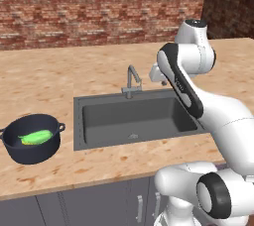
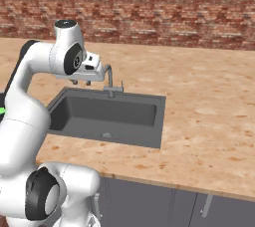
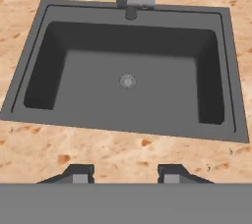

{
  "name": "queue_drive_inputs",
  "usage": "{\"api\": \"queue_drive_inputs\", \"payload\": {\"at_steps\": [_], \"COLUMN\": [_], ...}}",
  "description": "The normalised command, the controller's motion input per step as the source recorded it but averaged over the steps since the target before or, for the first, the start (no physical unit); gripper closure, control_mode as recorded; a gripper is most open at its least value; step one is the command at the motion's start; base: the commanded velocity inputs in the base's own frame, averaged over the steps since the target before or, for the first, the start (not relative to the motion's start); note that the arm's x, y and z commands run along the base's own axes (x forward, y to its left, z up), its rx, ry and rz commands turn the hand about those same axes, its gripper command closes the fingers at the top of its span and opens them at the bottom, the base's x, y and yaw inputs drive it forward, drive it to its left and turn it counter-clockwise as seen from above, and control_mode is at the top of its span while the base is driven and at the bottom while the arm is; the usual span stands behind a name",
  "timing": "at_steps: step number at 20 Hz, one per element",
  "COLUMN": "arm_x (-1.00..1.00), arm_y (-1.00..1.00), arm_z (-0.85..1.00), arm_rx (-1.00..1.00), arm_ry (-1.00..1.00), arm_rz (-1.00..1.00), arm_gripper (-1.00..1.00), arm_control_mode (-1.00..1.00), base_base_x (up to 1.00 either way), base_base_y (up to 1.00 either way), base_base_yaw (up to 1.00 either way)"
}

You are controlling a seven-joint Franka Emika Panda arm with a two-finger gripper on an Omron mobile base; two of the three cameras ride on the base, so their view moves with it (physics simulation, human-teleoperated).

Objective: Dump the corn from the pot into the sink. Then turn on the water and wash the corn. Then turn off the water and put the corn back in the pot.

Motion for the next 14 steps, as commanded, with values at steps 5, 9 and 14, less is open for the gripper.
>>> {"api": "queue_drive_inputs", "payload": {"at_steps": [5,9,14], "arm_x": [-0.44,-0.57,-0.24], "arm_y": [0.39,0.82,1.00], "arm_z": [0.00,0.00,0.00], "arm_rx": [-0.07,-0.05,-0.03], "arm_ry": [-0.05,-0.02,0.01], "arm_rz": [0.03,0.04,0.00], "arm_gripper": [-1.00,-1.00,-1.00], "arm_control_mode": [-1.00,-1.00,-1.00], "base_base_x": [0.00,0.00,0.00], "base_base_y": [0.00,0.00,0.00], "base_base_yaw": [0.00,0.00,0.00]}}
